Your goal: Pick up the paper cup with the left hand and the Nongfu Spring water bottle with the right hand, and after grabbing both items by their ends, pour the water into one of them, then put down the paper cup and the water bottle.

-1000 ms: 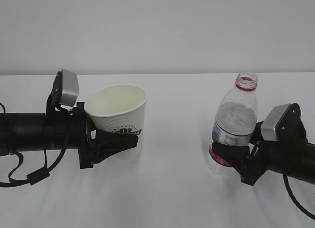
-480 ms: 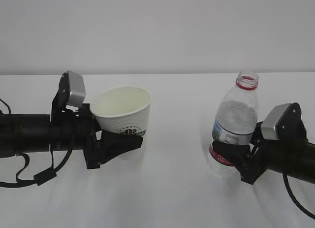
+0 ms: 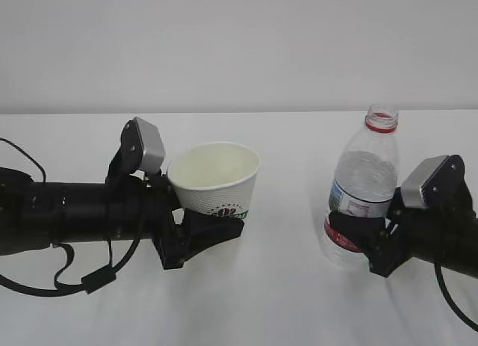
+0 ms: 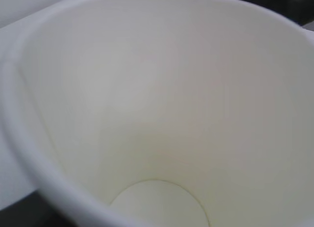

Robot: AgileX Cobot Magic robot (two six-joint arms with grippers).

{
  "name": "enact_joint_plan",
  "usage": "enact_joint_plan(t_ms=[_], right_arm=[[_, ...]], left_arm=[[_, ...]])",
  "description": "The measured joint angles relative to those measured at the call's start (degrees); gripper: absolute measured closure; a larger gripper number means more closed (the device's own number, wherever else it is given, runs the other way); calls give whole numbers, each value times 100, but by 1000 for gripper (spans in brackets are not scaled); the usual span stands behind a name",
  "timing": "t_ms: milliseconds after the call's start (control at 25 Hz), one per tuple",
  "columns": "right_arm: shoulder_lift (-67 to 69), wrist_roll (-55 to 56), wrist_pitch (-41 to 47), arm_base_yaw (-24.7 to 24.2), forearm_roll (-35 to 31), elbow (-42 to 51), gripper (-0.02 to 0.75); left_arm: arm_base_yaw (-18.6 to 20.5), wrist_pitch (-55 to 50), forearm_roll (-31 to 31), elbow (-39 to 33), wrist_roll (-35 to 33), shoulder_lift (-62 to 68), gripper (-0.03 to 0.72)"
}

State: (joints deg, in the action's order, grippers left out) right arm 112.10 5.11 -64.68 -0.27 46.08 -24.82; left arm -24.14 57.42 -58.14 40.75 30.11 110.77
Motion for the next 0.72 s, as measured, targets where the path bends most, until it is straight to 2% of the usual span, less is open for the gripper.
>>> enact_joint_plan(t_ms=[200,720], right_arm=[[-485,20,209,0,-573,287,264],[-1953,20,276,0,-1981,1438,265]], left_arm=[[-13,0,305,0,0,0,160],[-13,101,318,0,0,0,160]])
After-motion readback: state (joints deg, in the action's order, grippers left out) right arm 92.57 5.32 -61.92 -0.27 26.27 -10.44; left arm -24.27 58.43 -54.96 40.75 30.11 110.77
